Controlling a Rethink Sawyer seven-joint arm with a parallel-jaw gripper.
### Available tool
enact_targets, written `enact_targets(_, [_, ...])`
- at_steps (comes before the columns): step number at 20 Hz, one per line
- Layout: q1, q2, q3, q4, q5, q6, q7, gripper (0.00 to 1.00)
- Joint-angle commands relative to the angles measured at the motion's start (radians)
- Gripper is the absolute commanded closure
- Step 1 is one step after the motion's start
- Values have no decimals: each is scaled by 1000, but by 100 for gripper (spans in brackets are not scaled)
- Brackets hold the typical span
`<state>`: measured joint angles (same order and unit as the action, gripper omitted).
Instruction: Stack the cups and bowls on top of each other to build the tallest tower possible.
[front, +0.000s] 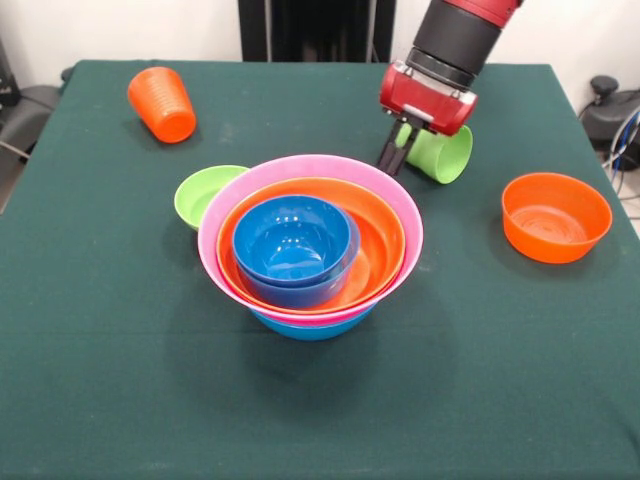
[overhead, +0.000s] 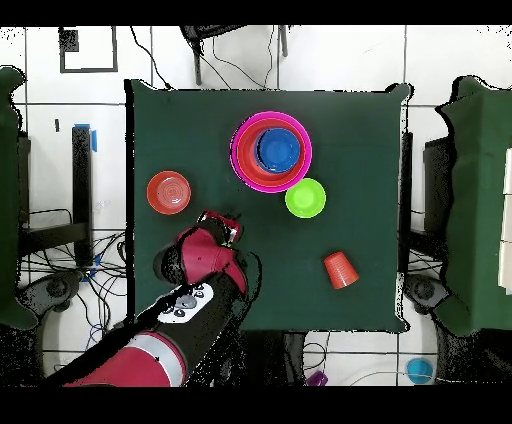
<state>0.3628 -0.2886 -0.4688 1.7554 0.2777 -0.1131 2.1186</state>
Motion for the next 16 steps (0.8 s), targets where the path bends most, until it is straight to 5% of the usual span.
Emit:
enact_targets(1, [-33,-20,136,-15,-55,70,80,100])
enact_targets(16, [-18,-18,119,-10,-43,70,87,100])
